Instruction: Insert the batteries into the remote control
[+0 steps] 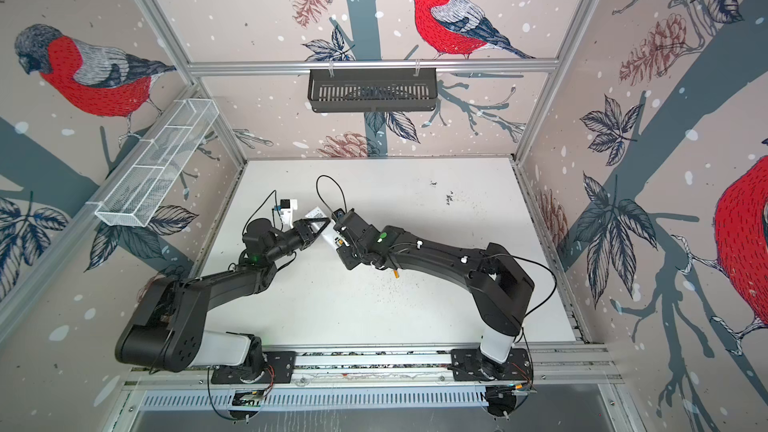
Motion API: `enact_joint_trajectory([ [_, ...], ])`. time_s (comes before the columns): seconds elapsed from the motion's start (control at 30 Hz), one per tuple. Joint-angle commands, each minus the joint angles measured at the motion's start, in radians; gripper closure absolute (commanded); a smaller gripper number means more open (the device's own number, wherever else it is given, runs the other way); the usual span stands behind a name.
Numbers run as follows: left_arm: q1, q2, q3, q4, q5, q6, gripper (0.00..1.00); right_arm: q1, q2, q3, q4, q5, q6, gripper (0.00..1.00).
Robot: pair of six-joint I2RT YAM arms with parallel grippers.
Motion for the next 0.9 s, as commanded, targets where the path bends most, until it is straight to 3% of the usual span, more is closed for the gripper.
enact_joint_trajectory([
  [0.0, 0.001, -0.012, 0.011, 0.003, 0.052, 0.028, 1.0, -0.011, -0.058, -0.036, 0.013, 0.02, -0.022, 0.85],
  [0.13, 0.001, -0.022, 0.013, -0.026, 0.047, 0.064, 1.0, -0.028, -0.164, -0.114, 0.058, -0.048, -0.05, 0.79],
  [0.3, -0.006, -0.013, 0.015, 0.028, 0.084, 0.064, 1.0, -0.068, -0.238, -0.197, 0.108, -0.177, -0.051, 0.59],
  [0.43, -0.025, -0.002, 0.017, 0.073, 0.108, 0.056, 1.0, -0.073, -0.25, -0.22, 0.125, -0.2, -0.047, 0.48],
  [0.67, -0.068, -0.01, 0.037, 0.04, 0.121, 0.08, 1.0, -0.063, -0.201, -0.209, 0.171, -0.211, -0.028, 0.39],
  [0.87, -0.069, -0.066, 0.049, -0.053, 0.124, 0.124, 1.0, -0.078, -0.145, -0.211, 0.13, -0.112, 0.0, 0.39],
])
